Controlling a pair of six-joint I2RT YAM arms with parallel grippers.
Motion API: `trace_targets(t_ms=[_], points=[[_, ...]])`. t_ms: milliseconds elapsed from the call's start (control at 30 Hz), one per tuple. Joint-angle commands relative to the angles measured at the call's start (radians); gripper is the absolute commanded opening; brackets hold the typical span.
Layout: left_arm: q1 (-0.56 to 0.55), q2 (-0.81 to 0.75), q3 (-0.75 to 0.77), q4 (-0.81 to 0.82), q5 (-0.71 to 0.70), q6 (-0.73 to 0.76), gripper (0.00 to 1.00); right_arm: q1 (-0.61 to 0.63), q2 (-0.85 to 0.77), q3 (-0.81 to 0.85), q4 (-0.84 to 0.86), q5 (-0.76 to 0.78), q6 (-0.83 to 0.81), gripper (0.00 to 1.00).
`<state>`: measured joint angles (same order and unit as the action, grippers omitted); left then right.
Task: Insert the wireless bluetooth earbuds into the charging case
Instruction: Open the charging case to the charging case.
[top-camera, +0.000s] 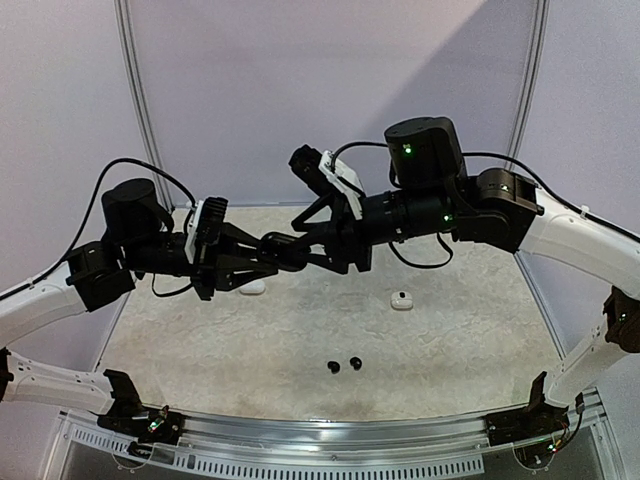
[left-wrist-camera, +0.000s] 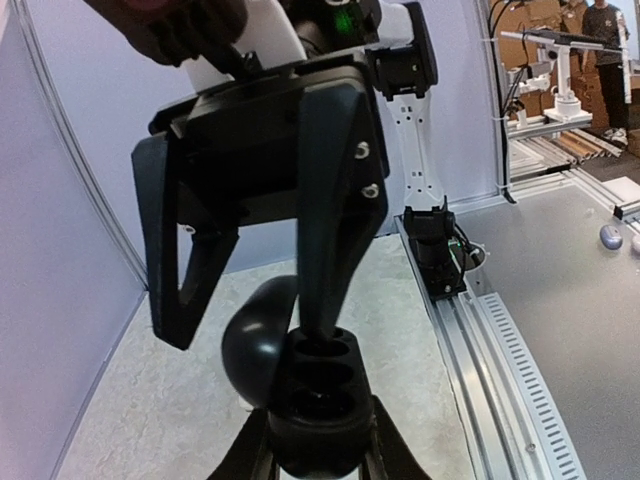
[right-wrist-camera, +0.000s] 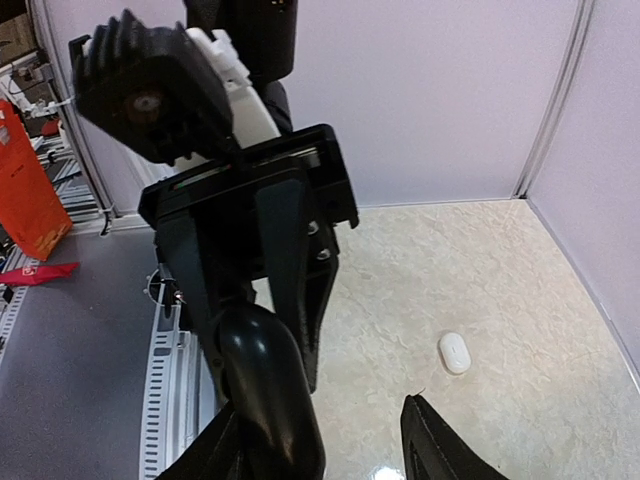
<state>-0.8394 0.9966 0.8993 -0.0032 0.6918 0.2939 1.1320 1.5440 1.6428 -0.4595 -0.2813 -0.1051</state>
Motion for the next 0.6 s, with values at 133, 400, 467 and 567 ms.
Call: trace_targets(t_ms=[133,400,467,567], points=[[-0.018,-0.016,0.011,-0.034,0.027,-0.002,0.0,-0.016,0.0,0.018,-0.009,0.048,0.03,0.51],[-0.009,-0.023,-0.045,0.09,0.024,-0.208,0.0,-0.05,0.004,0.009,-0.025,0.046,0.071,0.52],[-0.003,-0.025,-0.076,0.14,0.021,-0.28,0.0,-0.059,0.005,0.006,-0.027,0.04,0.086,0.52],[0.008,-0.029,-0.108,0.185,0.0,-0.348,0.0,-0.061,0.013,0.008,-0.02,0.003,0.092,0.53]])
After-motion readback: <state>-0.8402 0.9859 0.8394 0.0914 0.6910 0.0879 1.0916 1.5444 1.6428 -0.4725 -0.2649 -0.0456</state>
